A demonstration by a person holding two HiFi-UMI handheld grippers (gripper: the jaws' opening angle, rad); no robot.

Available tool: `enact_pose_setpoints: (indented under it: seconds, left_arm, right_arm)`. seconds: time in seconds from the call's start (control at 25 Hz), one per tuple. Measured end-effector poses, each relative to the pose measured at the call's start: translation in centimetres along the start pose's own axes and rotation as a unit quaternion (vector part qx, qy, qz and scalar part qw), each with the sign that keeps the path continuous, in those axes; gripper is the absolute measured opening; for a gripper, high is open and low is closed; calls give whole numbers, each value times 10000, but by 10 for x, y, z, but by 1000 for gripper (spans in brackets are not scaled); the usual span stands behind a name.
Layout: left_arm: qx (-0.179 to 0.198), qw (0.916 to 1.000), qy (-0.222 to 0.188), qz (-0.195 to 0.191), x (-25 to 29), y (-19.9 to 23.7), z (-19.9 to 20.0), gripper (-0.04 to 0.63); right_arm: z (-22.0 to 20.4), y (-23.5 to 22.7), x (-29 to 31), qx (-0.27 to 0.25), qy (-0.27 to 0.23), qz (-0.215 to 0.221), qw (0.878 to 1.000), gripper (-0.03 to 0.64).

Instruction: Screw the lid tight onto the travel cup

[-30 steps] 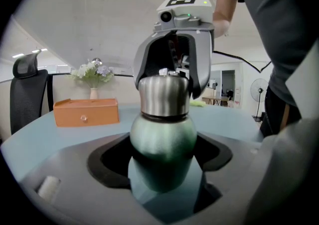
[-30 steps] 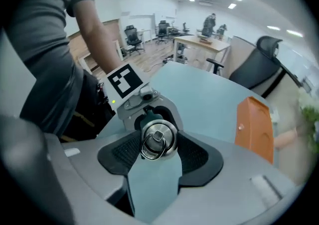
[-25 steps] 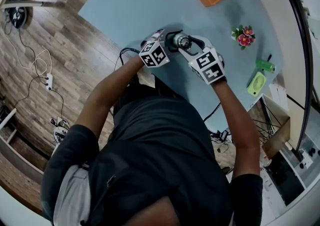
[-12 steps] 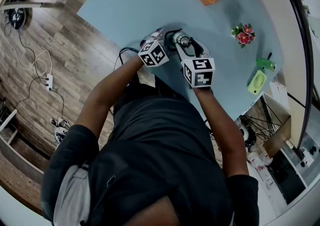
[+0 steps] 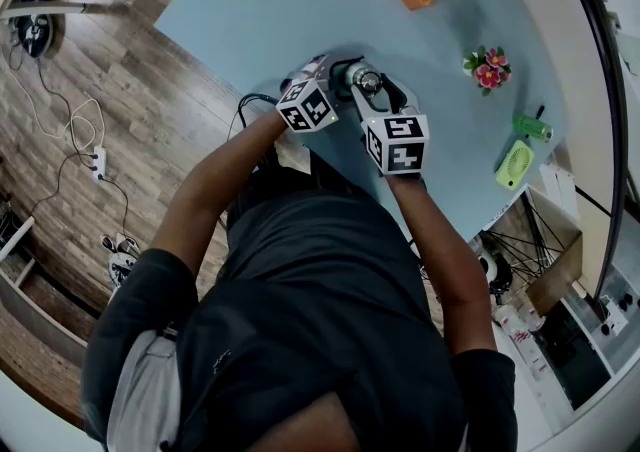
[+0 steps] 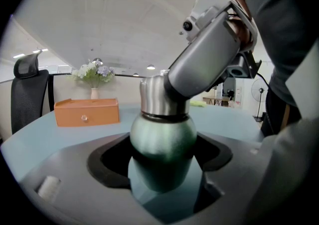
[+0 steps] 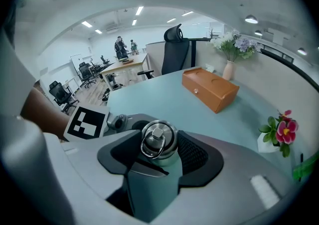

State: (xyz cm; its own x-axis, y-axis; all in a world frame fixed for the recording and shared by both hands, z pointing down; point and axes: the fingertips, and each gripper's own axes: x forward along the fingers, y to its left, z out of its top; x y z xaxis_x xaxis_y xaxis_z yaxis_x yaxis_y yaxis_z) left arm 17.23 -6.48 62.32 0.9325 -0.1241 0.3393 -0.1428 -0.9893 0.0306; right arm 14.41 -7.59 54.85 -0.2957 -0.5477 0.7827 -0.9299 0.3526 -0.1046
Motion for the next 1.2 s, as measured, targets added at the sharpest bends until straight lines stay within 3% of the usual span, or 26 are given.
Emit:
enact_pose_setpoints:
  seconds: [0.12, 0.24, 0.36, 0.44, 0.6, 0.72, 0.76, 0.84, 0.92, 1.0, 1.08, 1.2]
  left_arm:
    - [-2, 10000, -1, 0, 1, 0, 0, 419]
    - [0, 10000, -3, 2, 1, -1, 0, 420]
    - [7, 10000, -3, 4, 0, 0, 0, 420]
    - [5, 10000, -11, 4, 0, 1, 0, 420]
    - [4, 10000, -13, 14, 0, 0, 1, 419]
    - [0, 10000, -12, 21, 0, 1, 1, 419]
    - [0, 10000, -14, 22, 0, 1, 1, 419]
    - [-1, 10000, -19, 24, 0, 1, 1, 419]
    - [-4, 10000, -21, 26, 0, 0, 1, 420]
    - [-5, 10000, -18, 27, 0, 0, 0, 420]
    - [-7, 10000, -16, 27, 0, 1, 0, 419]
    - [-18, 10000, -21, 25, 0, 1, 0, 419]
  right_arm:
    - [-2, 2, 1, -338, 187, 210, 9990, 232]
    - [2, 9, -4, -1083, 384, 517, 9920, 252]
    - [3, 17, -8, -2270, 587, 997, 9670, 256]
    - [-1, 26, -10, -3297, 794, 1482, 9290, 255]
    - [-8, 28, -12, -5275, 1167, 1962, 8183, 255]
    - [-13, 20, -9, -6186, 1420, 2127, 7429, 256]
    - [-15, 18, -8, -6373, 1513, 2175, 7236, 256]
    - [-20, 15, -5, -6623, 1624, 2235, 6964, 256]
    - [-22, 15, -1, -6764, 1587, 2259, 6828, 255]
    - [-23, 17, 2, -6773, 1508, 2294, 6826, 246]
    - [-23, 17, 3, -6627, 1466, 2349, 6958, 245]
    - [-22, 17, 4, -6274, 1421, 2350, 7287, 244]
